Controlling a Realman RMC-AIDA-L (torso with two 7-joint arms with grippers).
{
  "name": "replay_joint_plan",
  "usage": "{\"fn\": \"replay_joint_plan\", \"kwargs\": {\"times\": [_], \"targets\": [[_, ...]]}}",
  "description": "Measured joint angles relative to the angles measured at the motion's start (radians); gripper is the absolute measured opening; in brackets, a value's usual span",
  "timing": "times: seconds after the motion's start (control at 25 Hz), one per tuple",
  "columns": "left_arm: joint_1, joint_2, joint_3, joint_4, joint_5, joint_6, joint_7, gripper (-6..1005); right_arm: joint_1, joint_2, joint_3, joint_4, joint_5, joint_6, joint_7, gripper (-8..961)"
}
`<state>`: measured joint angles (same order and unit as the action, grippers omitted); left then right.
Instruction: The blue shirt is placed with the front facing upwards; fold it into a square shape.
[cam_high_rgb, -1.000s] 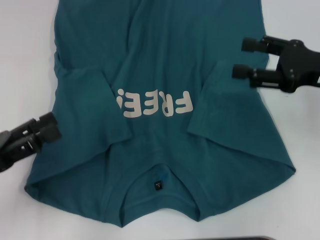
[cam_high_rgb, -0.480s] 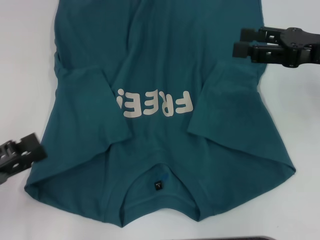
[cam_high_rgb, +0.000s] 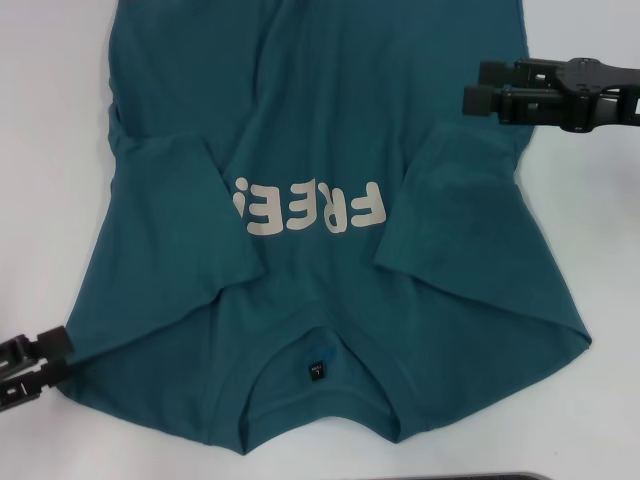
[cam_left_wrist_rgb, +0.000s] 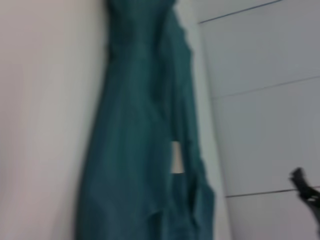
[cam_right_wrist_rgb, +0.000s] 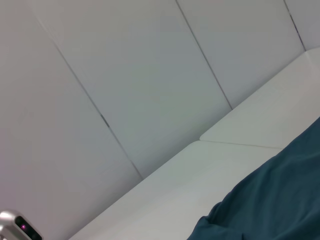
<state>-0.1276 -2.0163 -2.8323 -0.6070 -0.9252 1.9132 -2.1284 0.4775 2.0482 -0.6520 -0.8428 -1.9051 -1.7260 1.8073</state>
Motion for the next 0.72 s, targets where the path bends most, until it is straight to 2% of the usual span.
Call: {"fn": "replay_joint_plan", "kwargs": {"times": [0.72], "targets": [[0.003, 0.008, 0.001, -0.061, 0.051, -0.079, -0.095, 900, -0.010, -0.002, 0.002, 0.005, 0.000, 0.000, 0.001, 852]]}}
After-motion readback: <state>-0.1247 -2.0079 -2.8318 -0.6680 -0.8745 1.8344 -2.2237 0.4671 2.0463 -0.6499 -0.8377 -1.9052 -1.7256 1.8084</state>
